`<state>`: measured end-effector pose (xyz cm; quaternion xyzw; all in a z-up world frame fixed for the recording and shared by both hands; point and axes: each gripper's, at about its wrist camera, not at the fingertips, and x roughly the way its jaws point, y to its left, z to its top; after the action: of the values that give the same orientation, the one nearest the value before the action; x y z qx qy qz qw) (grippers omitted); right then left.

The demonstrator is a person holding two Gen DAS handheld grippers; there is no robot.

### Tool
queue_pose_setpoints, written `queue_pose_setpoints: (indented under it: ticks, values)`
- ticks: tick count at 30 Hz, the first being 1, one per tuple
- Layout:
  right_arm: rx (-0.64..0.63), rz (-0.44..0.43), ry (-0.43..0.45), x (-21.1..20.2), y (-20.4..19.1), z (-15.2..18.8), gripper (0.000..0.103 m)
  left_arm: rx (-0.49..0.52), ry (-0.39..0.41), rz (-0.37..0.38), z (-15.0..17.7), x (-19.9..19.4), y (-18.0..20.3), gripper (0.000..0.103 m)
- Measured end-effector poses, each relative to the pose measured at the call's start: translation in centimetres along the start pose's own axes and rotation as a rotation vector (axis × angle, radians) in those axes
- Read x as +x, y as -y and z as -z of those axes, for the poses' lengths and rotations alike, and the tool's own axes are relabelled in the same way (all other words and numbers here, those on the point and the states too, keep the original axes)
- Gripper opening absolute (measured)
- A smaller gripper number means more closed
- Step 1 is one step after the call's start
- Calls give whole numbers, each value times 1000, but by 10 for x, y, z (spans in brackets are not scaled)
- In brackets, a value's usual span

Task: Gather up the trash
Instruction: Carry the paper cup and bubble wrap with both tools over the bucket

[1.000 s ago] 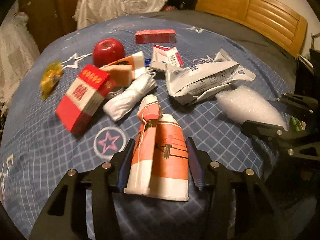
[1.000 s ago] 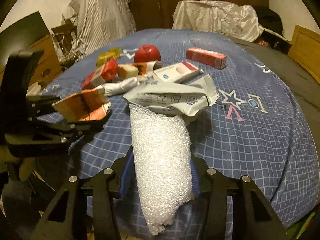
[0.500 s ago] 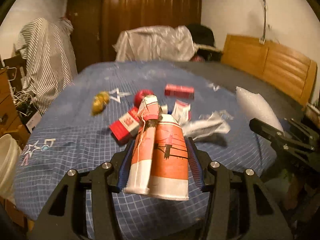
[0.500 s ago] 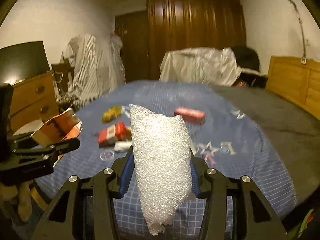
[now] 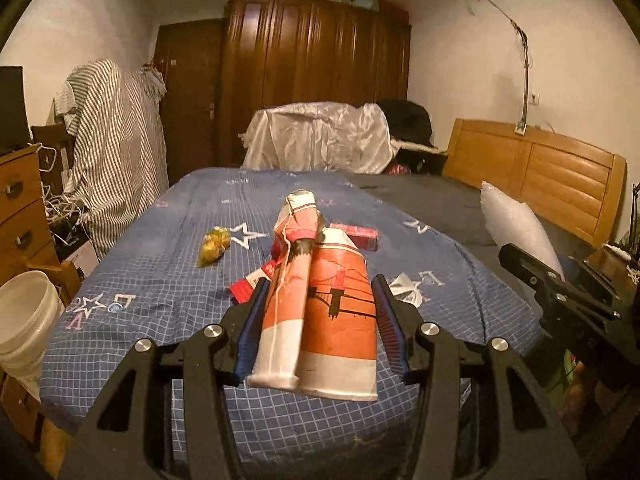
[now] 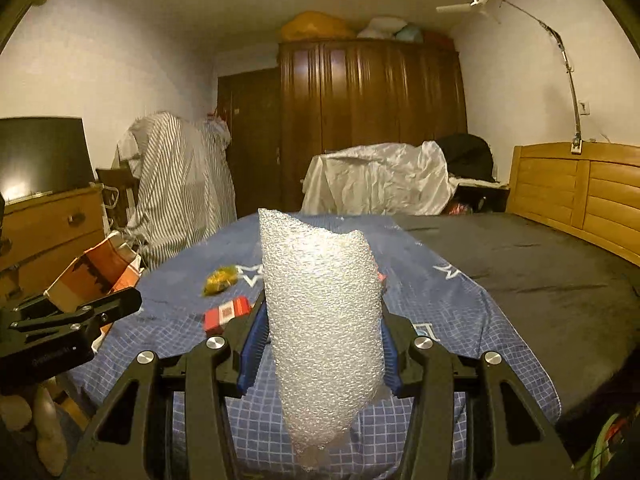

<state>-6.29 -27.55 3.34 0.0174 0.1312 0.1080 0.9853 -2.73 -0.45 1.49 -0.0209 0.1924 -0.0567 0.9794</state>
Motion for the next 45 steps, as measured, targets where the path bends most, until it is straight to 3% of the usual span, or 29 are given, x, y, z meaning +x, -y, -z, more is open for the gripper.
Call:
queue_pose_setpoints:
  ticks: [14,21,32,45]
  values:
    - [18,-1,28,-14,10,-3,50,-2,32,-3,4,-7,3,49]
    - [-29,-86,13,5,-19,-19,50,-33,47,-75,-6,-12,-30,49]
    - [-70,-324,5,67,-135,-67,50,-99,75,-286,-36,-27,-141,49]
    - [-163,-568,-89,138,-325,-117,50,-224,30,-497,-54,-47,-297,49]
